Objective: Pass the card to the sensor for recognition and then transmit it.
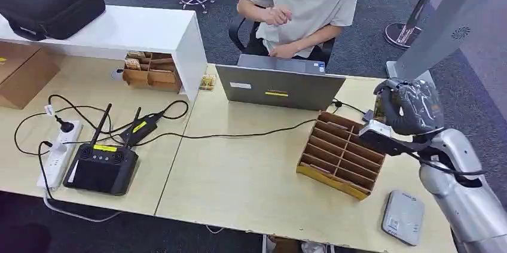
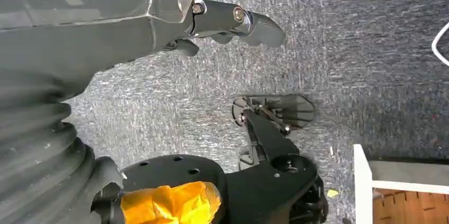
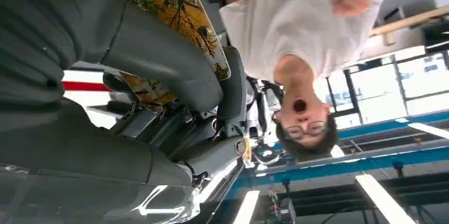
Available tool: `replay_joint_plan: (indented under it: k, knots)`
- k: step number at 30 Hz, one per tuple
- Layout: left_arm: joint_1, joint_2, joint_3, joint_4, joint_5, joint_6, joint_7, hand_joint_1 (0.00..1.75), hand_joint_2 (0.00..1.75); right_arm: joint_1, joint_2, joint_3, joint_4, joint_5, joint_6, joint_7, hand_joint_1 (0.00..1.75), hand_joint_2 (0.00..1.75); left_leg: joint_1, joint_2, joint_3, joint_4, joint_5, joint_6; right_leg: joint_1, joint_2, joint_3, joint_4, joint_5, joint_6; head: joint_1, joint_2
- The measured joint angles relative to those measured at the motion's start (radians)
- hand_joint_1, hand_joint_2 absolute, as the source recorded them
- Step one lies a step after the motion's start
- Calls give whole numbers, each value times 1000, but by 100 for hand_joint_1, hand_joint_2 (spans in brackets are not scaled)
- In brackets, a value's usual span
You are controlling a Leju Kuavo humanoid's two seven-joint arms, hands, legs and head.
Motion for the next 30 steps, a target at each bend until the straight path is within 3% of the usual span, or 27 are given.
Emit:
replay_joint_plan:
  k: [6,12,15,22,24,30]
  knots:
    - [2,0,14,0,17,-14,11,0,175,64,-73,-46,-19,9,-25,11,175,175,0,-4,4,2,1,1,0,-5,-1,-1,0,1,0,0]
    - [8,4,42,0,29,-57,15,0,175,291,-186,-251,-83,-19,-39,-32,175,175,0,-8,0,2,1,2,0,-9,-2,-1,0,1,0,0]
    - [10,17,48,0,27,-92,15,0,175,359,-203,-339,-114,-19,-30,-40,175,175,0,-3,0,2,0,2,0,-4,-5,-1,0,1,-1,0]
    - [9,31,51,0,27,-100,15,0,175,461,-229,-432,-168,-2,-3,-22,175,175,0,-1,1,2,1,2,0,-3,-6,0,1,1,0,0]
    - [8,31,53,0,30,-99,15,0,175,511,-244,-461,-192,-3,33,-8,175,175,0,-4,1,2,1,2,0,-6,-5,0,1,1,0,0]
    - [12,32,75,0,35,-83,18,0,175,655,-304,-581,-281,-63,264,21,175,175,0,-3,-1,2,1,2,0,-4,-6,0,1,1,0,0]
